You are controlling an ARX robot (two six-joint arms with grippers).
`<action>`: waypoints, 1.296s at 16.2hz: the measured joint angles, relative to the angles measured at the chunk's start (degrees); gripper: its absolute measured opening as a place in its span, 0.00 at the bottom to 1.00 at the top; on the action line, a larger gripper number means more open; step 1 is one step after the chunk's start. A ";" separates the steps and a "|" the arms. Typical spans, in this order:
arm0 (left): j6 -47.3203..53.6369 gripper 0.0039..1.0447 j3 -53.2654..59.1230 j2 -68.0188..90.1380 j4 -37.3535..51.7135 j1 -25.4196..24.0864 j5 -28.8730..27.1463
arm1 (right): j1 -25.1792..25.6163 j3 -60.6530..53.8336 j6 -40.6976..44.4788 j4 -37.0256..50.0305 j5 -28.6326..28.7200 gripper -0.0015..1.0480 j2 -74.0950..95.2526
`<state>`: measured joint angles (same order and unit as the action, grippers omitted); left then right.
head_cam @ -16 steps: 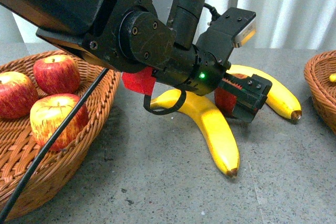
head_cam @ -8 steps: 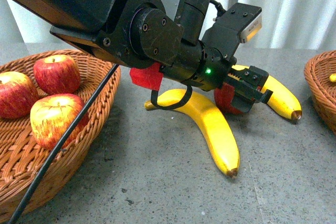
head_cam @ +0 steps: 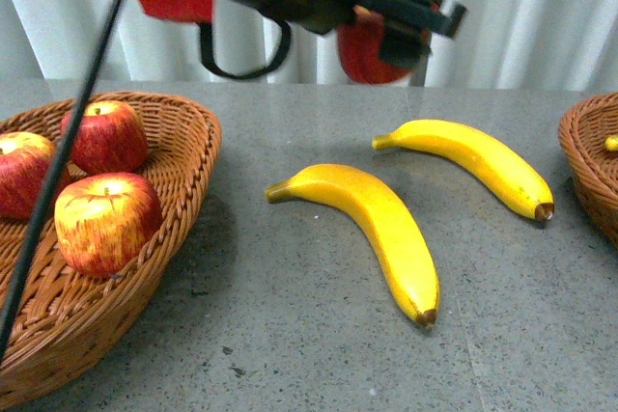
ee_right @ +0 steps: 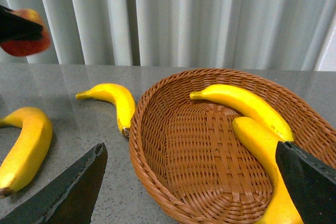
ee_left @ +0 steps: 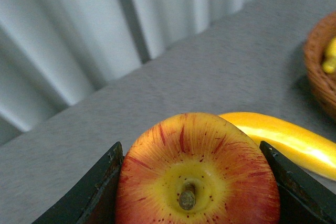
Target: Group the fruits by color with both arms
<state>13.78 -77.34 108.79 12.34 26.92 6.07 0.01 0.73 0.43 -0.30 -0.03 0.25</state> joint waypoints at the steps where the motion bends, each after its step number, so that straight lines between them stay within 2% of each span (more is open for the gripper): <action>1: -0.48 0.65 1.88 -3.08 -0.07 -1.42 -2.54 | 0.00 0.02 0.00 0.02 0.02 0.94 0.00; 4: -2.84 0.65 12.33 -13.14 -2.95 -5.25 -9.29 | 0.00 0.00 0.00 0.00 0.02 0.94 -0.02; 7: -3.34 0.65 18.10 -17.64 -2.89 -6.71 -10.84 | 0.00 0.02 0.00 0.00 0.00 0.94 -0.02; 14: -7.41 0.65 25.99 -21.38 -2.95 -14.21 -16.22 | 0.00 0.02 0.00 0.02 0.00 0.94 -0.02; 18: -7.85 0.65 26.32 -20.70 -2.97 -14.67 -16.13 | 0.00 0.00 0.00 0.02 0.00 0.94 0.00; 19: -7.98 0.78 26.36 -20.68 -2.86 -14.64 -15.96 | 0.00 0.02 -0.02 0.02 0.00 0.94 0.00; 20: -7.96 0.85 26.36 -20.68 -2.75 -14.67 -15.67 | 0.00 0.00 0.00 0.02 0.00 0.94 -0.02; 21: -7.80 0.96 26.36 -20.68 -2.67 -14.64 -15.47 | 0.00 0.02 -0.02 0.02 0.02 0.94 -0.02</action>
<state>5.98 -50.98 88.12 9.67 12.27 -9.41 0.01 0.75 0.40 -0.27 -0.01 0.23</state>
